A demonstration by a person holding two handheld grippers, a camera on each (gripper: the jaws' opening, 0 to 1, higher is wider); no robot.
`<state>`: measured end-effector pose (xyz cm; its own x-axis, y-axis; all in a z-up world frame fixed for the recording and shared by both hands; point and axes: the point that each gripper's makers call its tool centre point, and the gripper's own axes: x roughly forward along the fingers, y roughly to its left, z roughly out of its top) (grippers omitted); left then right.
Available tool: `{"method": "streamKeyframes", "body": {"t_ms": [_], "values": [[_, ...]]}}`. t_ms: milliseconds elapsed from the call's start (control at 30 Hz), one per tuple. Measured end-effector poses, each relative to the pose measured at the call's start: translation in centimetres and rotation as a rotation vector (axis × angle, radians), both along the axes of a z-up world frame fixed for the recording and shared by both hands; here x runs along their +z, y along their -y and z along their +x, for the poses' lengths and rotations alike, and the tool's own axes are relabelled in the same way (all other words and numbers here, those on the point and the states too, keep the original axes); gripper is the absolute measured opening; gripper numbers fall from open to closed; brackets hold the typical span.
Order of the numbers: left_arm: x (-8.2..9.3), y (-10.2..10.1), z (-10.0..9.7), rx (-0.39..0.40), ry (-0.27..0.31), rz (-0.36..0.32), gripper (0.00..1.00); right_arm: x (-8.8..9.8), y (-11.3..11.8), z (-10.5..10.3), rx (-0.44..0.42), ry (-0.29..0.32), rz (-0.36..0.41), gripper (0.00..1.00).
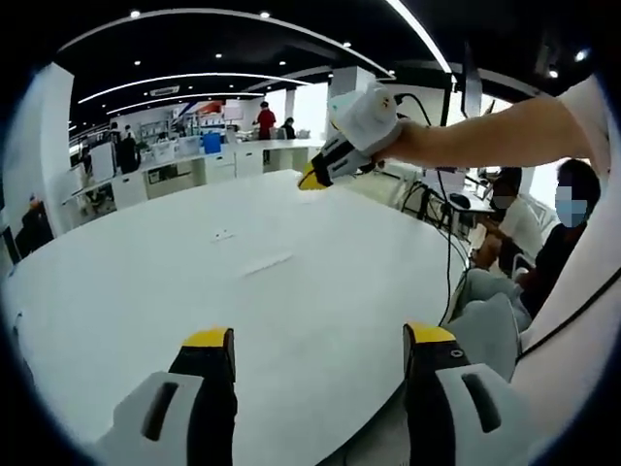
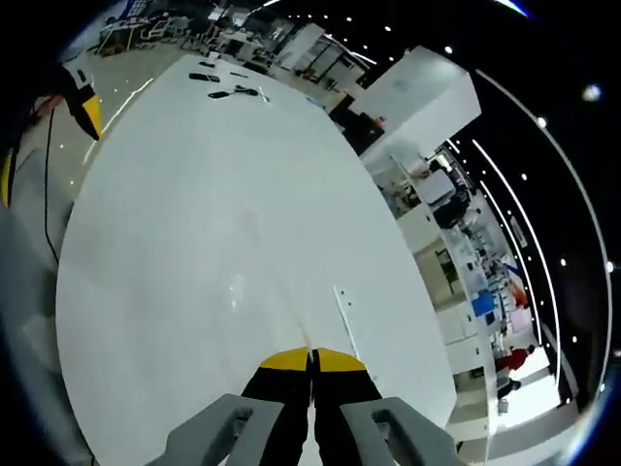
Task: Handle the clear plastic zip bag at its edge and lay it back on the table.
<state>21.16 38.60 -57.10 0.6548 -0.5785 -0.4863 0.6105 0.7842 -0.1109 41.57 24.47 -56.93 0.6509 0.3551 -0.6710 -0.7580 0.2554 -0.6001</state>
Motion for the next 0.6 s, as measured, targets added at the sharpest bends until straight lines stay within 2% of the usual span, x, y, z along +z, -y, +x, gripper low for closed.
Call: {"method": "streamKeyframes", "body": {"t_ms": [133, 467, 600], "values": [[-0.4, -0.3, 0.1, 0.004, -0.012, 0.0, 0.69, -0.6, -0.4, 0.3, 0.023, 0.04, -0.012, 0.0], [-1.1, -0.2, 0.3, 0.006, -0.03, -0.005, 0.68, -2.8, -1.4, -1.3, 0.061, 0.051, -0.023, 0.0], [-1.4, -0.1, 0.2, 0.005, -0.035, -0.007, 0.68, -4.5, -1.8, -2.4, 0.086, 0.043, -0.033, 0.0]]}}
